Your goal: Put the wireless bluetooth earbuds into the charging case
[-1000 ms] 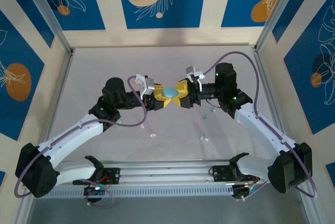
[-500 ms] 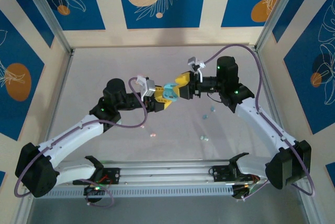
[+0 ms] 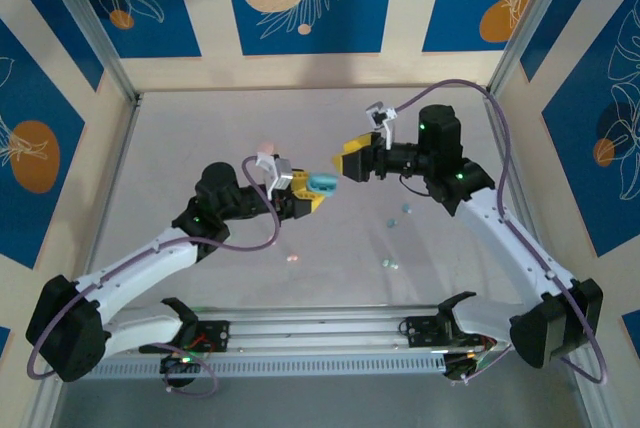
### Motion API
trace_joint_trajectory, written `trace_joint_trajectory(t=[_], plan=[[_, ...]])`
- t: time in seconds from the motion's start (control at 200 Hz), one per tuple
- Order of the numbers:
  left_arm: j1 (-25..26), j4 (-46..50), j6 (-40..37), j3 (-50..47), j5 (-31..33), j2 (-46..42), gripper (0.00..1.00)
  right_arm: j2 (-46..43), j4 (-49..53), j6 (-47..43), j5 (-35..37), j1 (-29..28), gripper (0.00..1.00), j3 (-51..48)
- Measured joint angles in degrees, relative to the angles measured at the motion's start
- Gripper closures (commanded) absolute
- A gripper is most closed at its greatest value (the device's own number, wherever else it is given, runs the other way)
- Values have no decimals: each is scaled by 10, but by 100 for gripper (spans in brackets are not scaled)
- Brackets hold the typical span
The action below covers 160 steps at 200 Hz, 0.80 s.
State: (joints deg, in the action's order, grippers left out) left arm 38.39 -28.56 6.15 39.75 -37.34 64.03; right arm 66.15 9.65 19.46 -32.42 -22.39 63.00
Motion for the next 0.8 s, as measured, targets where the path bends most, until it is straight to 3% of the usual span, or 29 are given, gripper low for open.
trace_joint_trajectory(t=[0.175,0.36,0.52,0.8], plan=[[1,-21,10,-12,16,-4,71,-52,19,40,71,12,19,-1],[1,-41,17,-13,21,-7,71,-90,7,32,40,14,19,-37],[1,-62,18,-13,23,-7,71,-41,42,48,-1,6,24,-14],[2,-65,-23,-12,44,-6,71,27,40,219,-42,-41,28,10]])
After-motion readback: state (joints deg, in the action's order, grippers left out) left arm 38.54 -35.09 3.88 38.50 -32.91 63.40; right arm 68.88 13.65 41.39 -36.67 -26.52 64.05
